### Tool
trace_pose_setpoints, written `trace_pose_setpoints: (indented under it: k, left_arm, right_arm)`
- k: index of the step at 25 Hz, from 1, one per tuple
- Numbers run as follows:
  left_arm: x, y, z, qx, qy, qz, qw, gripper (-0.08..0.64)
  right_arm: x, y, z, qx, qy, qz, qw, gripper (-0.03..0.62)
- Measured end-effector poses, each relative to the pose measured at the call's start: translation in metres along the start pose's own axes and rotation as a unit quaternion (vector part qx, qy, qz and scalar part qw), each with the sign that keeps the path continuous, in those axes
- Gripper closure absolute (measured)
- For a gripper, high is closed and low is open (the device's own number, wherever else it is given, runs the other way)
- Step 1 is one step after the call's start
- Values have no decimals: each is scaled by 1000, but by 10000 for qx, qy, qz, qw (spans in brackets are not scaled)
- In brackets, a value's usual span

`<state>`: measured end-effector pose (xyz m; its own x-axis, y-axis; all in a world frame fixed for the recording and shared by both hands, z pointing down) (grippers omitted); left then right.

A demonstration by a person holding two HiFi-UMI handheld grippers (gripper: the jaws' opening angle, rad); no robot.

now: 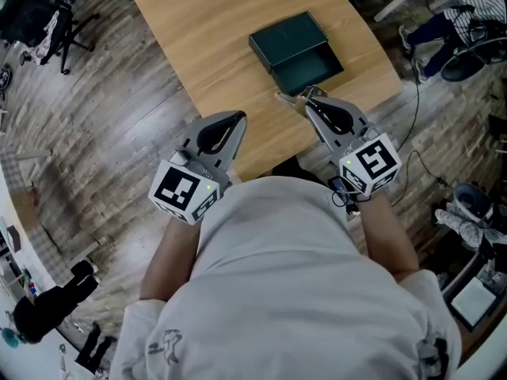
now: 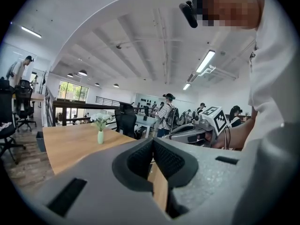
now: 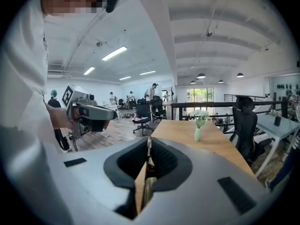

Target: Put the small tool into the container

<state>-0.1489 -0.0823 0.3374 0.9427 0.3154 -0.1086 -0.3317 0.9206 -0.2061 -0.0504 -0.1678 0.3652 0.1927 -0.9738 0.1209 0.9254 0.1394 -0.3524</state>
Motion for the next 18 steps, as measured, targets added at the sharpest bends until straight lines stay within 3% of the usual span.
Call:
trace_pose_setpoints:
  k: [8,18]
  left_arm:
    - [-6,-42,7,-154,257,-351,9989,554]
    - [-19,-98,25,-458,592,-747,9944,554]
  right_arm:
    - [46,-15,17,-455,63,-623,9970,561]
    - [105,-44,46,-1092,249,-1373,9842,561]
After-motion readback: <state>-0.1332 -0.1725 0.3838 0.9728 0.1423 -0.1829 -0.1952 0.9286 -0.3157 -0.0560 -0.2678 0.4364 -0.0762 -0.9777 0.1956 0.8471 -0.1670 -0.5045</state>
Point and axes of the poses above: the fingertips, and each gripper's own axes: y backward along the fingers, x to its right, z out of its underside, the point moved 1 cm from there along y, backward along the fingers, and after that the axes turned 5 degrees about -y, right-handed, at the moved point
